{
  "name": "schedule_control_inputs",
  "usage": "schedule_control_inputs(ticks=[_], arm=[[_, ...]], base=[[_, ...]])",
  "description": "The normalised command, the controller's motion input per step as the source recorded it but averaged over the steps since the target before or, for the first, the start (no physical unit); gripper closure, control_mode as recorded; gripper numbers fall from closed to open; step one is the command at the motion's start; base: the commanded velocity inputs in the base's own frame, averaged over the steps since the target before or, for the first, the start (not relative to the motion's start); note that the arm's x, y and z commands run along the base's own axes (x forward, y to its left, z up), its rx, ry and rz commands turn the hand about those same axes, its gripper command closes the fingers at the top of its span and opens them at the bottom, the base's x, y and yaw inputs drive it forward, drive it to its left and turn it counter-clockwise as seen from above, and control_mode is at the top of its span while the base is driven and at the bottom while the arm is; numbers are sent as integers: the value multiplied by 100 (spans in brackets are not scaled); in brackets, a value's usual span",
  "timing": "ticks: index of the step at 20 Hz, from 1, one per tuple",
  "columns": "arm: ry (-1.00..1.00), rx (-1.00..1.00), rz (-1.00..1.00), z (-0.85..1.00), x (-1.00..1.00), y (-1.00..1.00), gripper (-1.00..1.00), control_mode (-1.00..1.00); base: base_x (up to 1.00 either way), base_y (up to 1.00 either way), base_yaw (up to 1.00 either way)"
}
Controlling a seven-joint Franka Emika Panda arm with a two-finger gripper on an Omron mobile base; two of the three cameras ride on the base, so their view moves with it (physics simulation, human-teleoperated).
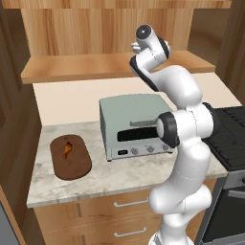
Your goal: Open the cabinet, retrieve the rolling pin, and place it next to the meat on the cutting board to prepare for tenderizing.
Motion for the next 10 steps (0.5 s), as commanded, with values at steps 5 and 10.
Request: schedule_control_inputs(ticks=[5, 10], arm=[[0, 2, 0, -5, 6, 0, -100, -100], [0, 3, -1, -1, -4, 0, -100, -100]], base=[[0, 0, 0], [0, 0, 0]])
